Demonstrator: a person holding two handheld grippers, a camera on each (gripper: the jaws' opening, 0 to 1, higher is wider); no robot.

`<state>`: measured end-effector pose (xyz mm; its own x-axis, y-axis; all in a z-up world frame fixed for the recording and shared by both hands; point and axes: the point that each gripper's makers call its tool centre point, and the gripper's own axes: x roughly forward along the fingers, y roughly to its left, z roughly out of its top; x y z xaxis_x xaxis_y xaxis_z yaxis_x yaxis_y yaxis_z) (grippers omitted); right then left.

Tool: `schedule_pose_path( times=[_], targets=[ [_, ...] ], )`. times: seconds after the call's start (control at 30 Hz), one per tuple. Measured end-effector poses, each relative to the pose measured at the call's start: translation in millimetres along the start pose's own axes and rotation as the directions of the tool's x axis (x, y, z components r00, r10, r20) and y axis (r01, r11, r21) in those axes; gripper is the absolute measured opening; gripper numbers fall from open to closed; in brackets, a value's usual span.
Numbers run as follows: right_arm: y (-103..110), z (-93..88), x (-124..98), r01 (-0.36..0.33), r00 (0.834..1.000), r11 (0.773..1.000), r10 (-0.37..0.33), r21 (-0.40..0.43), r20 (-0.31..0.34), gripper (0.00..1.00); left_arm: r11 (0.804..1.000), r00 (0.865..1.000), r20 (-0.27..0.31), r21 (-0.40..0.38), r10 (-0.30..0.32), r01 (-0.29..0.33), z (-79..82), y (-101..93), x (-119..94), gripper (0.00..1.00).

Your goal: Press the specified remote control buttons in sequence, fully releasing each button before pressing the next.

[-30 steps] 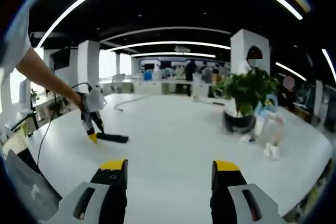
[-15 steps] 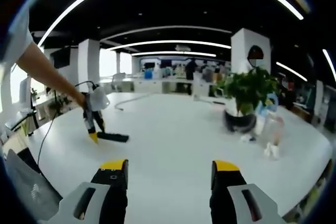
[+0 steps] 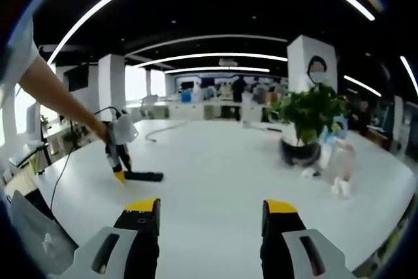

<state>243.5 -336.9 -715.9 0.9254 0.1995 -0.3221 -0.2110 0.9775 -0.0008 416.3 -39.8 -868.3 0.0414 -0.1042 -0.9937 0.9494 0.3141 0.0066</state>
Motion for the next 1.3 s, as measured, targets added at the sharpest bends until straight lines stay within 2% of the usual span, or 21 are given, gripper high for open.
schedule_pose_path(
  times=[0.33, 0.63, 1.03, 1.3],
  targets=[
    [0, -0.4, -1, -0.005, 1.0, 1.0, 0.005, 0.0, 0.004, 0.6, 1.0, 1.0, -0.012, 0.015, 0.011, -0.011, 1.0, -9.8, 1, 0.24],
    [-1, -1.3, -2, -0.003, 1.0, 1.0, 0.003, 0.008, 0.008, 0.6, 1.0, 0.999, -0.031, 0.01, 0.028, -0.027, 0.2, -11.2, 3, 0.24],
    [-2, 0.6, -2, 0.002, 1.0, 1.0, -0.002, 0.011, 0.014, 0.6, 0.998, 0.998, -0.057, 0.057, 0.024, -0.021, -0.2, -18.0, 2, 0.24],
    [-1, 1.7, -2, -0.001, 1.0, 1.0, 0.001, 0.011, 0.016, 0.6, 0.998, 0.998, -0.053, 0.06, 0.026, -0.023, -0.5, -22.2, 2, 0.24]
  ],
)
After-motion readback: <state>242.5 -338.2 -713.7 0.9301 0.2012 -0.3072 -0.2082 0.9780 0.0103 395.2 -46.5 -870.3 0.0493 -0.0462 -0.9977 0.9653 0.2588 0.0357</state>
